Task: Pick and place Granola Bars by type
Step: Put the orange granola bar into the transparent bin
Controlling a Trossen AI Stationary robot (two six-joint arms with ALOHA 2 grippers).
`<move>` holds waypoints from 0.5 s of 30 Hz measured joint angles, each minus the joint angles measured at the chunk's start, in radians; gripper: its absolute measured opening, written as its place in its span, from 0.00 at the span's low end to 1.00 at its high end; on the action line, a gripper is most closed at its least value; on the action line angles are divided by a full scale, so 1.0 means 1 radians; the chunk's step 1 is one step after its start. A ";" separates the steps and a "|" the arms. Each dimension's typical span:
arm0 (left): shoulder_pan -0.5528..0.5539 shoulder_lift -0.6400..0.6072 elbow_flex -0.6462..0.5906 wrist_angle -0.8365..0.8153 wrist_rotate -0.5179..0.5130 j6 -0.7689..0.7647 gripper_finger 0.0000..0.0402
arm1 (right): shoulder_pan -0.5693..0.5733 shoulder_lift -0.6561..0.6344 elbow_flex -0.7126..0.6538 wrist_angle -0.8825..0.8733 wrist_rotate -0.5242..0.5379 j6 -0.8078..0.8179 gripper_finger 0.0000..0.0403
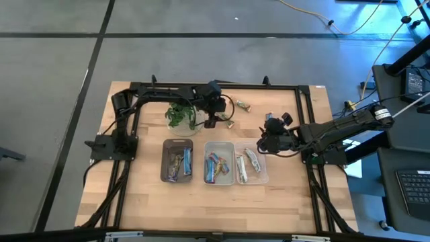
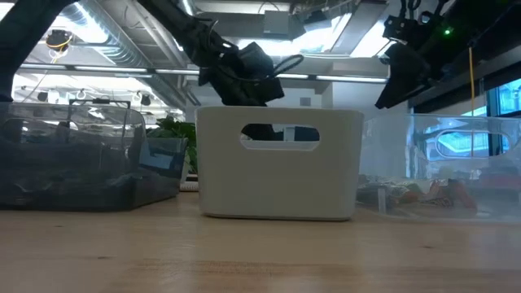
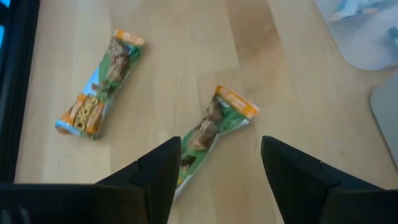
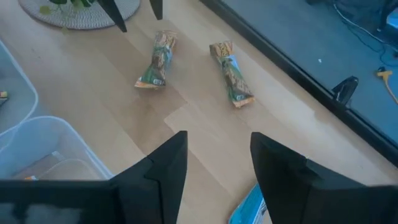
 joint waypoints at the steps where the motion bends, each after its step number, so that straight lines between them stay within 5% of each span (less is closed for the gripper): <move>1: 0.002 0.000 0.000 -0.003 -0.004 -0.009 0.54 | 0.000 0.000 0.000 0.003 0.000 0.000 0.44; 7: 0.007 -0.022 0.000 -0.019 -0.045 -0.041 0.54 | -0.054 0.000 0.000 0.211 -0.017 -0.064 0.44; 10: 0.019 -0.082 0.000 -0.082 -0.053 -0.048 0.54 | -0.130 0.009 0.000 0.350 -0.117 -0.227 0.44; 15: 0.095 -0.242 -0.084 -0.065 0.081 -0.156 0.54 | -0.279 0.036 0.000 0.482 -0.329 -0.387 0.44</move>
